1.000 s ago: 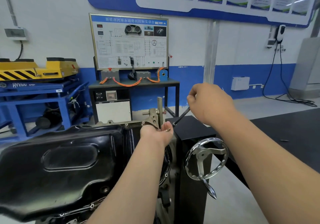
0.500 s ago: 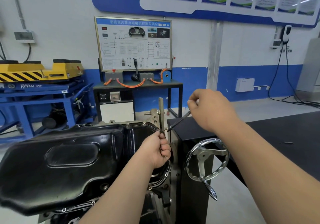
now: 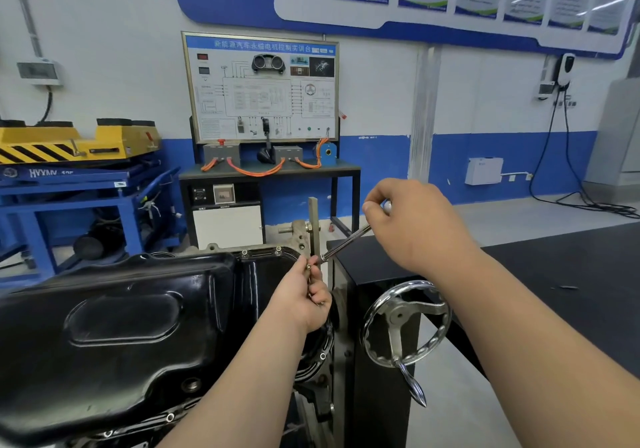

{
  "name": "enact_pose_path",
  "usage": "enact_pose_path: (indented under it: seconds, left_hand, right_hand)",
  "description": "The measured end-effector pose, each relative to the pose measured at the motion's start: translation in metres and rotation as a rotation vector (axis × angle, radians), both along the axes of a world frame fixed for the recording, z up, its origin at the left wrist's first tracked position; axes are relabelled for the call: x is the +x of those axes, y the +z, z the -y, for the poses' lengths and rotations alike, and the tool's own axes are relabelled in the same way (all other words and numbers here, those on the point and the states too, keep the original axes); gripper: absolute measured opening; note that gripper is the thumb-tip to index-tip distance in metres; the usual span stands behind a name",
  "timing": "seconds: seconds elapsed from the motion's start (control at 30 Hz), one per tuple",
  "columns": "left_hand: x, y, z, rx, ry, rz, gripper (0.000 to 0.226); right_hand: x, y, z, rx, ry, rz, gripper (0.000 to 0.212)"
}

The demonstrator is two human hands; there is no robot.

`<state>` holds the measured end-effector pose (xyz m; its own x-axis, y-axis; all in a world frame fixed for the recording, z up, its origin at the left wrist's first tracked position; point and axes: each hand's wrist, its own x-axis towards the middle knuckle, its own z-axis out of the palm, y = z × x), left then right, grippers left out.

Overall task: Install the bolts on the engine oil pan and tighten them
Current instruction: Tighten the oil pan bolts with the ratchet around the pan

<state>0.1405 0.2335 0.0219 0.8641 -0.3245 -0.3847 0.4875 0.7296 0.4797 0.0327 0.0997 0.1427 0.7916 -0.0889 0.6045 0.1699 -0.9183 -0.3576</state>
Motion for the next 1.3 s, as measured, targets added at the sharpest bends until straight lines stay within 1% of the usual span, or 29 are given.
enact_pose_path:
  seconds: [0.3,0.6,0.73,0.8,1.0,1.2,1.3]
  left_hand:
    - [-0.002,0.003,0.006,0.067,0.029,-0.020,0.029]
    - [-0.001,0.006,0.008,0.065,0.052,-0.059,0.027]
    - [0.002,0.006,0.008,0.063,0.039,-0.052,0.031]
    - [0.002,0.006,0.007,0.050,0.050,-0.059,0.031]
    - [0.004,0.005,0.008,0.045,0.068,-0.079,0.024]
    - [0.005,0.004,0.010,0.084,0.077,-0.072,0.030]
    - [0.004,0.005,0.012,0.118,0.098,-0.074,0.028]
  right_hand:
    - [0.000,-0.001,0.001,0.020,0.006,-0.005,0.013]
    - [-0.004,-0.002,0.002,0.044,0.012,0.007,0.013]
    - [-0.002,-0.008,-0.003,-0.007,-0.004,-0.003,0.013]
    - [-0.001,-0.009,-0.003,0.000,-0.002,0.001,0.013]
    - [0.002,-0.007,0.001,0.032,-0.018,0.044,0.013]
    - [0.004,-0.011,-0.002,-0.026,-0.033,0.021,0.013]
    - [0.002,-0.012,-0.005,-0.122,-0.008,0.041,0.012]
